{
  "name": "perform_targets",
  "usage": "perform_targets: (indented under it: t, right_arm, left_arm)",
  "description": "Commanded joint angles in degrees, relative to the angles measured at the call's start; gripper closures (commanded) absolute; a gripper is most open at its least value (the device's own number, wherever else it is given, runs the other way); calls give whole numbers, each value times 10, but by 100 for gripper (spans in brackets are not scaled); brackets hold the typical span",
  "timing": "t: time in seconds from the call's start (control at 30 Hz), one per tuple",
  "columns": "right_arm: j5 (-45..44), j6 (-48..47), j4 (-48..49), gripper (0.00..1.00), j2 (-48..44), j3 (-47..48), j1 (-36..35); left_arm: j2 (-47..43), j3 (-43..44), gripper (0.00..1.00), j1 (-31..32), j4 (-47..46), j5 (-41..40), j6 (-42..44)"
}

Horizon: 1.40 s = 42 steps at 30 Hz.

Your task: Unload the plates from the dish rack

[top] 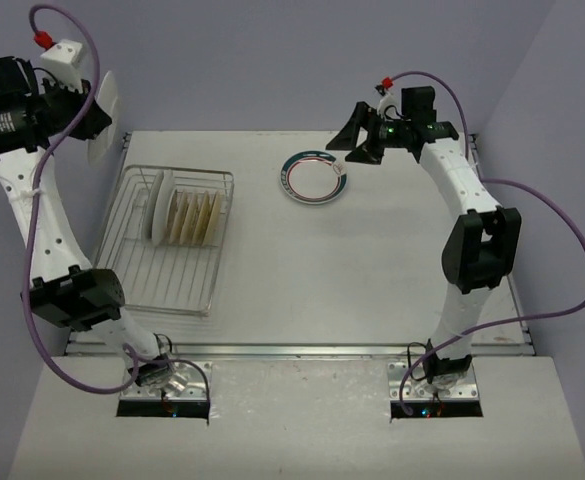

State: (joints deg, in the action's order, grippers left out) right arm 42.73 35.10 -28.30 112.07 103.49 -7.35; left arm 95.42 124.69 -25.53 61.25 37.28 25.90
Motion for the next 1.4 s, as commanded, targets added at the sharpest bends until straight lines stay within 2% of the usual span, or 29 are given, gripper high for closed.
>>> perform_targets:
  t: [0.0, 0.03, 0.13, 0.17, 0.2, 0.23, 0.37, 0.5, 0.63, 0.73, 0.8, 0.83, 0.9, 0.93, 1.0, 1.03, 1.07, 1.1, 1.13, 1.2, 1.23, 1.37]
  right_arm:
    - [49, 36, 39, 5, -44, -4, 1]
    - [53, 41, 44, 2, -46, -6, 1]
    - [78, 67, 64, 1, -56, -20, 0]
    - [82, 74, 73, 1, -59, -25, 0]
    - [83, 80, 74, 1, -60, -29, -2]
    - [91, 86, 80, 1, -63, -35, -4]
    - [94, 72, 62, 1, -63, -33, -29]
    - [85, 42, 40, 1, -57, -34, -78]
    - [77, 23, 26, 2, -41, -40, -118]
    - [73, 13, 23, 8, -32, -43, -147]
    - [68, 4, 16, 16, -26, -40, -161]
    - [63, -4, 12, 24, -21, -38, -170]
    - [53, -19, 2, 39, -15, -35, -183]
    - [49, -23, -3, 51, -12, -33, -185]
    - [45, -28, -9, 66, -8, -32, -187]
    - [38, -31, -13, 85, -7, -31, -187]
    - [31, -34, -16, 98, -7, -30, -187]
    - [23, -38, -18, 100, -10, -31, -186]
    - [16, -42, -18, 100, -13, -34, -184]
    - [0, -43, -14, 100, -16, -36, -172]
    - [-4, -36, -10, 100, -15, -35, -157]
    - [-6, 1, 6, 100, 20, -20, -77]
  left_arm:
    - [-163, -176, 100, 132, -51, -104, 202]
    - [-195, -229, 100, 197, -103, -136, 256]
    - [-298, -387, 100, 316, -196, -274, 345]
    - [-311, -406, 100, 360, -205, -301, 378]
    - [-322, -413, 100, 368, -206, -322, 385]
    - [-334, -451, 100, 415, -218, -343, 425]
    - [-385, -558, 100, 500, -262, -375, 535]
    - [-446, -674, 100, 583, -339, -442, 626]
    - [-447, -703, 100, 649, -370, -479, 643]
    - [-442, -713, 100, 672, -384, -497, 647]
    - [-438, -716, 100, 685, -389, -506, 649]
    - [-436, -717, 100, 688, -392, -509, 649]
    - [-433, -719, 100, 691, -399, -510, 646]
    - [-432, -719, 100, 693, -401, -510, 644]
    - [-432, -721, 100, 694, -405, -513, 641]
    - [-432, -725, 100, 695, -408, -517, 640]
    - [-432, -728, 100, 695, -416, -522, 637]
    - [-432, -732, 95, 695, -425, -531, 632]
    - [-430, -736, 81, 696, -430, -546, 622]
    - [-425, -736, 17, 697, -441, -564, 583]
    - [-421, -735, 0, 697, -449, -575, 561]
    - [-406, -698, 0, 695, -456, -598, 463]
